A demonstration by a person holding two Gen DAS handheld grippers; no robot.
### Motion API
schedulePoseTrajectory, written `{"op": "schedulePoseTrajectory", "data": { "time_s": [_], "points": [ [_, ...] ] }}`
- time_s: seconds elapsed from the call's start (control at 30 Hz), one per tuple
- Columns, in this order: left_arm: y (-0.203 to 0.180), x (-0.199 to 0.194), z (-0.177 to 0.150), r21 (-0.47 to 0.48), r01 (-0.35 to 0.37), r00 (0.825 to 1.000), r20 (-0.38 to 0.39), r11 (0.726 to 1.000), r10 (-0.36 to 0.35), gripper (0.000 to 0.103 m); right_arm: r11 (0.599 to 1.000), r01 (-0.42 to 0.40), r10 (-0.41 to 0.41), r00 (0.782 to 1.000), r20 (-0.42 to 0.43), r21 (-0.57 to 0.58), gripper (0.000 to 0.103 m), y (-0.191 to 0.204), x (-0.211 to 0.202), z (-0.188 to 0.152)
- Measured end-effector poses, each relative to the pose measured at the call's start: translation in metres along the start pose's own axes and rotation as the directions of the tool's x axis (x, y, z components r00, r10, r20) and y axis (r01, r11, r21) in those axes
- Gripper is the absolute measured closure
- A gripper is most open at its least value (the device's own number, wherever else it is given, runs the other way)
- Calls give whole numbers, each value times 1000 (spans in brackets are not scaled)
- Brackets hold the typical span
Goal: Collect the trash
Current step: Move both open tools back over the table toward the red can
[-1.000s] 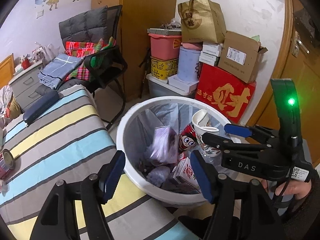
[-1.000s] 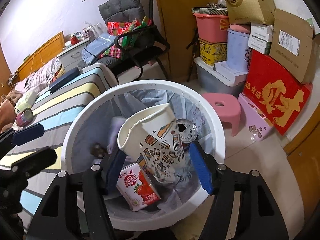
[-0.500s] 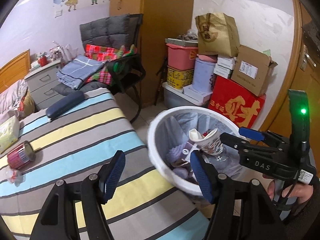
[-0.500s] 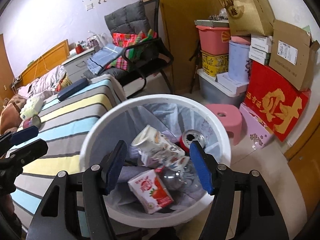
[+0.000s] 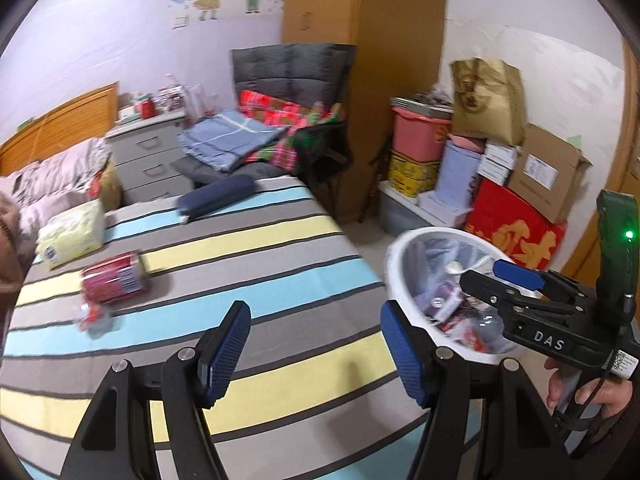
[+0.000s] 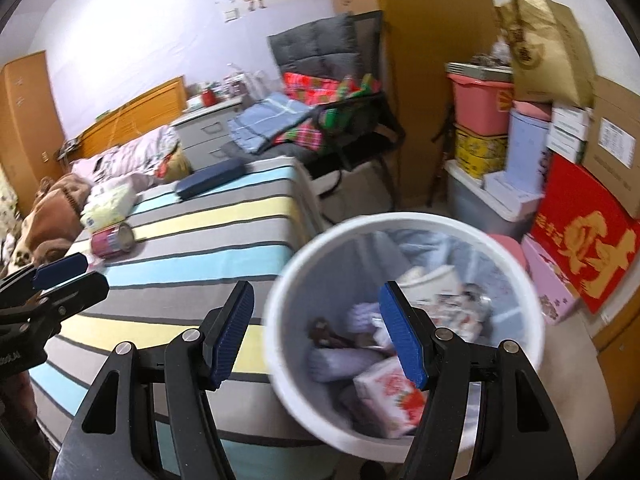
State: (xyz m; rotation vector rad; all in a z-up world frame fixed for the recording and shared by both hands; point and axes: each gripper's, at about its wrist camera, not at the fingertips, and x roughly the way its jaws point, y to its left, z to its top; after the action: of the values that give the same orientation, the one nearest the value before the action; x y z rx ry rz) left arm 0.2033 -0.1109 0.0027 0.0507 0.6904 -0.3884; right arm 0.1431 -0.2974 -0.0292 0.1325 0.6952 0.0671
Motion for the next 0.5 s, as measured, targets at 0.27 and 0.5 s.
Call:
{"op": "schedulePoseTrajectory", "data": {
  "time_s": [0.27,0.5],
  "points": [
    [72,-19,-11,-97,-104,994,3,990,105,36,993,-91,90,996,-14,-74,36,51,19,7],
    [126,-28,-26,-173,-187,982,-16,967,187,36,978,-160,156,987,-39,-134,36,89,37,13]
  ]
}}
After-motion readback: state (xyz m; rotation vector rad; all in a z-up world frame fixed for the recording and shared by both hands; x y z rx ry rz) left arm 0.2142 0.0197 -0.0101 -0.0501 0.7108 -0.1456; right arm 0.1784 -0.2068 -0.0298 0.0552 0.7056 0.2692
